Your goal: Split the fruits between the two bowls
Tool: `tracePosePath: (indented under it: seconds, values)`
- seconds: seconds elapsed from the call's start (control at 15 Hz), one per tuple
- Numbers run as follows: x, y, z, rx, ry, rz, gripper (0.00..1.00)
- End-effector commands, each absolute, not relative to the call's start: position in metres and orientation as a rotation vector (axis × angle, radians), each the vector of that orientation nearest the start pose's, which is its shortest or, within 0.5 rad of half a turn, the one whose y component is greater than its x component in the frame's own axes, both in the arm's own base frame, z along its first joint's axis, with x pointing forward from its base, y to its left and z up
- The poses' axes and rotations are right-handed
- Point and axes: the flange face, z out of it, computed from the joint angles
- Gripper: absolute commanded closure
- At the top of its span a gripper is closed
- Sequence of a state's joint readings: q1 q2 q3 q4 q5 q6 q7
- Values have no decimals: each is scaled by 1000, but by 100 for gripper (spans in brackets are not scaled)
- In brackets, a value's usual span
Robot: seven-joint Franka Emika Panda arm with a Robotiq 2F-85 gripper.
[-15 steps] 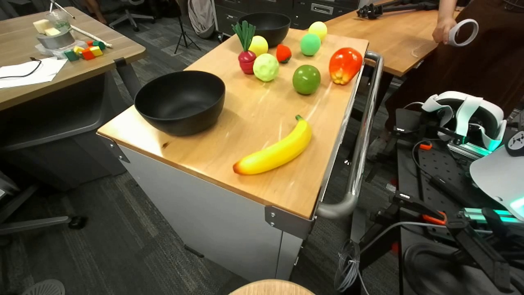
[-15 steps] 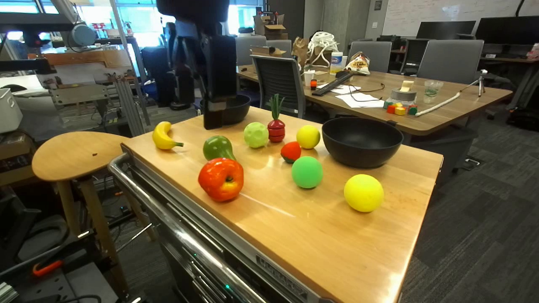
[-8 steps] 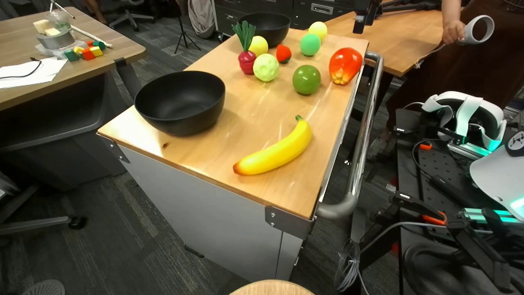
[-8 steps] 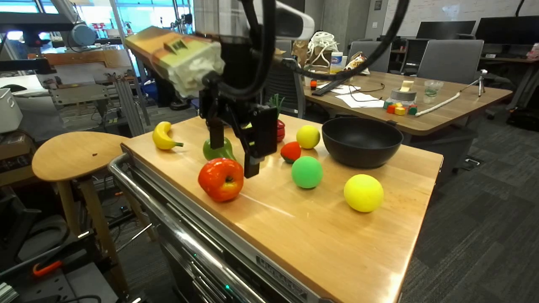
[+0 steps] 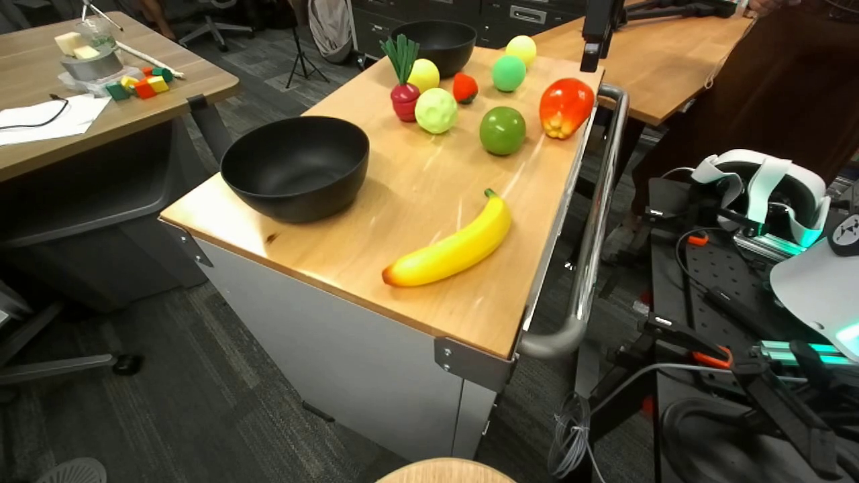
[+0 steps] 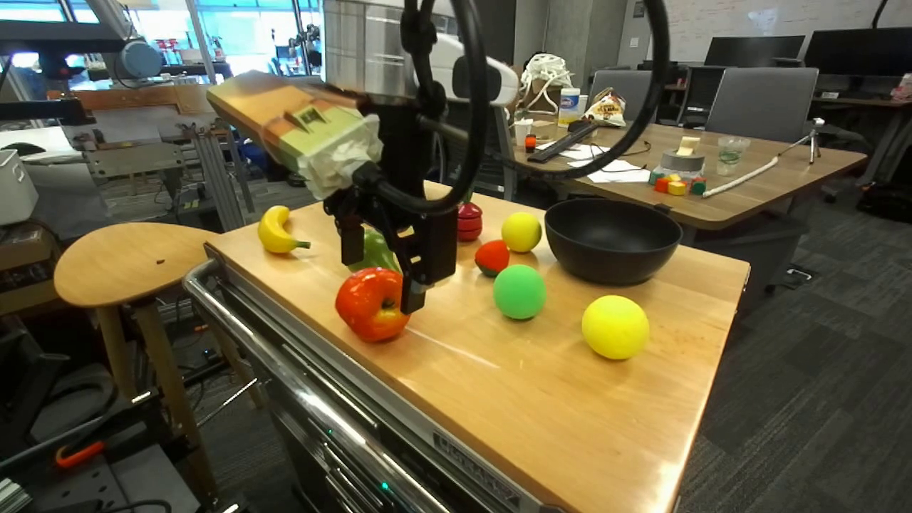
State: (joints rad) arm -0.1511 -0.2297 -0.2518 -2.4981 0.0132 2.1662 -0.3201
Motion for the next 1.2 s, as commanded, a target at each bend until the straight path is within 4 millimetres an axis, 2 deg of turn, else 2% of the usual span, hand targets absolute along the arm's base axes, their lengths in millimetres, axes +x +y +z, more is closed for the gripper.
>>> tracePosePath:
  seconds: [0.0, 0.2, 0.53, 0.6, 0.67, 0.87, 1.13]
  values:
    - [400, -147, 360, -2957, 1, 19, 0]
    - [412, -131, 351, -2959, -53, 18, 0]
    - [430, -125, 335, -3051, 69, 1, 0]
    - [432, -124, 331, -3058, 96, 9, 10]
    - [434, -124, 328, -3063, 119, 26, 26]
    - [435, -121, 323, -3055, 215, 102, 49]
    - [438, -121, 331, -3064, 280, 97, 55]
